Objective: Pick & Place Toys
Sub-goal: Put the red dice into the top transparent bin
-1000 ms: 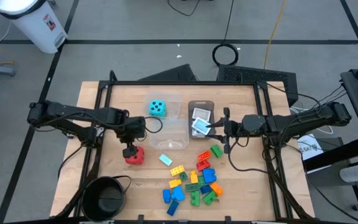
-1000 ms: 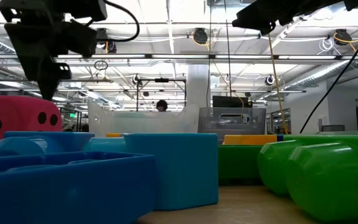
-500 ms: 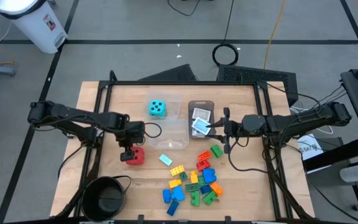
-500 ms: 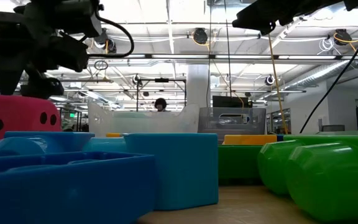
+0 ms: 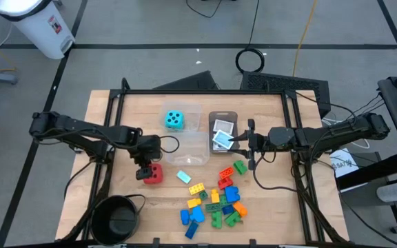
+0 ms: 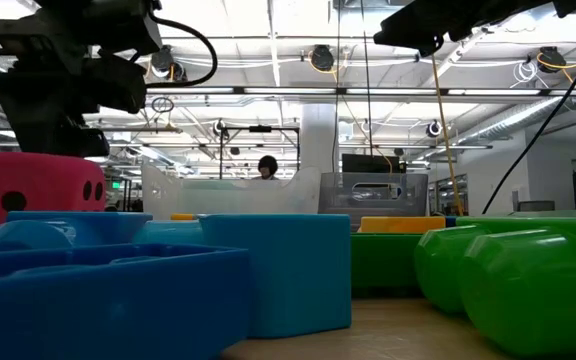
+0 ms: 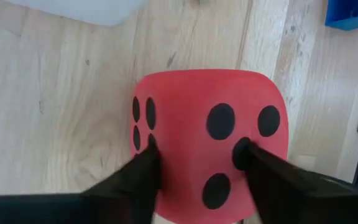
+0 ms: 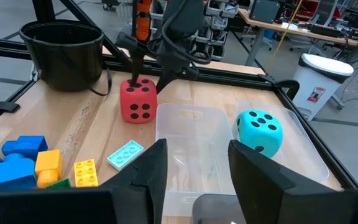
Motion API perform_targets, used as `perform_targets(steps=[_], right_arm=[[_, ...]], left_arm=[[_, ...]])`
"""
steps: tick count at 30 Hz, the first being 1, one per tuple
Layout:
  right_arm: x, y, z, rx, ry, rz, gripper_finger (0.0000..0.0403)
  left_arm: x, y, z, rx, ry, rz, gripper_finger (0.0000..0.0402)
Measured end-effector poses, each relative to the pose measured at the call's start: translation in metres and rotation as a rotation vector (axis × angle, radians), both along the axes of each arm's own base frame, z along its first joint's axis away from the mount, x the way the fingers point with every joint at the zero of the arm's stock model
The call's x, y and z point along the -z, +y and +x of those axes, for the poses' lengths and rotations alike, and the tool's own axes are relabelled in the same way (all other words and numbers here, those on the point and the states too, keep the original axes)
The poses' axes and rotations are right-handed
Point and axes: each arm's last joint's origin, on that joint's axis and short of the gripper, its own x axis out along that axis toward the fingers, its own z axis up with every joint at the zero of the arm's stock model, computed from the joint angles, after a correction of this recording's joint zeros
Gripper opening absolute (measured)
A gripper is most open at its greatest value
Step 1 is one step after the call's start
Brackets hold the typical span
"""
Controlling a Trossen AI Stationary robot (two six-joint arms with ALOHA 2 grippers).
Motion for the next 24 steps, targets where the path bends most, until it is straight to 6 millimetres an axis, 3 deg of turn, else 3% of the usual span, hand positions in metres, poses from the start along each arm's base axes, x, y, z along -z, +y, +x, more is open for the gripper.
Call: perform_targets(steps=[3,15,19,24], right_arm=[[0.000,0.000,0.000,0.000,0.000,0.000,0.0143],[0.000,0.000,0.000,0.000,0.001,0.000,0.0139],[0.000,0.000,0.000,0.000,0.002,0.000,0.0139],[0.000,0.000,0.000,0.000,0.001,0.000,0.0139]], left_arm=[[0.000,0.000,0.000,-0.007,0.000,0.008,0.0153],[-0.004,-0.010,-0.001,-0.037,0.005,0.010,0.0152],[-0.020,-0.014,0.001,-0.040,-0.064,0.023,0.0144],[-0.062,-0.019,0.003,-0.031,-0.230,0.068,0.0111]])
